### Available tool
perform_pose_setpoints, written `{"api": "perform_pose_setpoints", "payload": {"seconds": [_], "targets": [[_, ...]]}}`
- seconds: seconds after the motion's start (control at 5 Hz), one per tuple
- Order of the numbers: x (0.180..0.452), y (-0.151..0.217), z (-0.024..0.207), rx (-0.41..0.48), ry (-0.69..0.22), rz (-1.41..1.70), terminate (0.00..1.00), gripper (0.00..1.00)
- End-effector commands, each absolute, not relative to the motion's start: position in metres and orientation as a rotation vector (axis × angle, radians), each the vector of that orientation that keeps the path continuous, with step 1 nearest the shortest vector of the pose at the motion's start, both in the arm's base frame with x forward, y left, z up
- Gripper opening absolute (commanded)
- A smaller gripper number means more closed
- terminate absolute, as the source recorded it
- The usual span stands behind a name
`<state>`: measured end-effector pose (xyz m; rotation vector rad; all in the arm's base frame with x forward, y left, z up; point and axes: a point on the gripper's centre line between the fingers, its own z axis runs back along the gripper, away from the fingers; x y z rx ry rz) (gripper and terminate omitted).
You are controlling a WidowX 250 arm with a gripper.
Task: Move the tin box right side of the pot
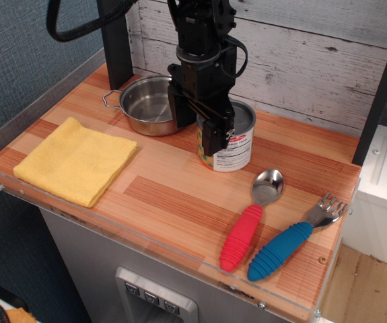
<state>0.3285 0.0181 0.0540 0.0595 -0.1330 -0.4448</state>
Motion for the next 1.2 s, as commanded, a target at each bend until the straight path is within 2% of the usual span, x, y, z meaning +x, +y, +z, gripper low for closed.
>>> {"api": "perform_pose_setpoints", "payload": {"seconds": [0.0,0.2,1.0], "targets": [[0.354,0.004,0.064,0.052,-0.180,-0.509,0.00,1.00],[0.359,-0.004,0.065,0.042,-0.176,-0.536,0.00,1.00],[0.368,-0.018,0.082,0.035,-0.277,-0.509,0.00,1.00]]}}
